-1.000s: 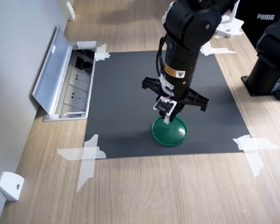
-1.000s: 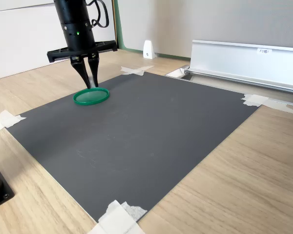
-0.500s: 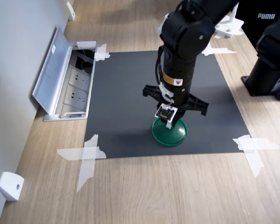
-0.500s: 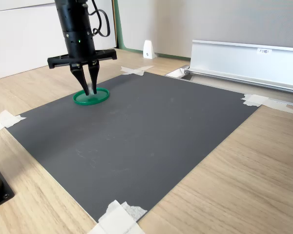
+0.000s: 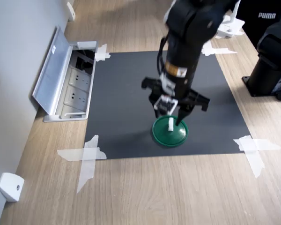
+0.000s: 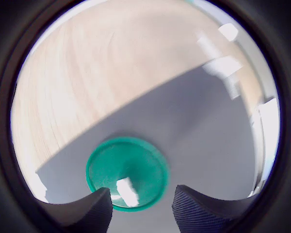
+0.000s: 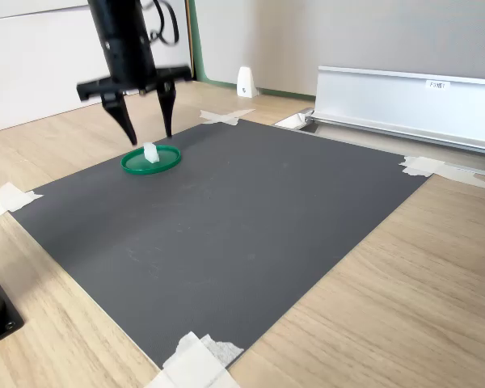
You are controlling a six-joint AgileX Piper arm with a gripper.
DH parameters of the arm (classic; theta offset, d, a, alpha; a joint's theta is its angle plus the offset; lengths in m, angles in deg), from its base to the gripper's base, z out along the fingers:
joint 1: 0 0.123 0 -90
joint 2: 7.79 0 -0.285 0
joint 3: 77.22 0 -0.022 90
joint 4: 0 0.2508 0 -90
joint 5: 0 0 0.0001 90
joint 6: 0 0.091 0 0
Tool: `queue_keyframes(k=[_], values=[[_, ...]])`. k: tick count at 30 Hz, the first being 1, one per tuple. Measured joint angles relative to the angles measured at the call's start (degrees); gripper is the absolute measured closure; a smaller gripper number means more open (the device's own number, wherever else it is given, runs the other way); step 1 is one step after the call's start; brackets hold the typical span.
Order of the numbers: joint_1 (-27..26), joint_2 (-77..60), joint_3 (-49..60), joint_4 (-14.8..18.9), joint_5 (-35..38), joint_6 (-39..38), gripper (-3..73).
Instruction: Grasp a white terminal and put it on the green lid.
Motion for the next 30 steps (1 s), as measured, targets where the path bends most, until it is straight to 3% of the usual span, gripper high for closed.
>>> queue_keyframes(k=[4, 9, 11, 17, 24, 30], values=[[-0.8, -8.2, 0.0, -2.2, -0.4, 5.4, 30.2], [-6.9, -16.3, 0.0, -2.7, -1.8, 9.8, 59.6], [-10.1, -20.0, 0.1, -2.7, -2.5, 10.5, 66.5], [-17.6, -31.1, 1.1, -2.1, -7.2, 17.0, 70.0], [-22.9, -48.9, 12.5, -1.0, -16.8, 34.8, 70.0], [-26.3, -64.6, 26.4, -0.2, -20.5, 37.5, 70.0]])
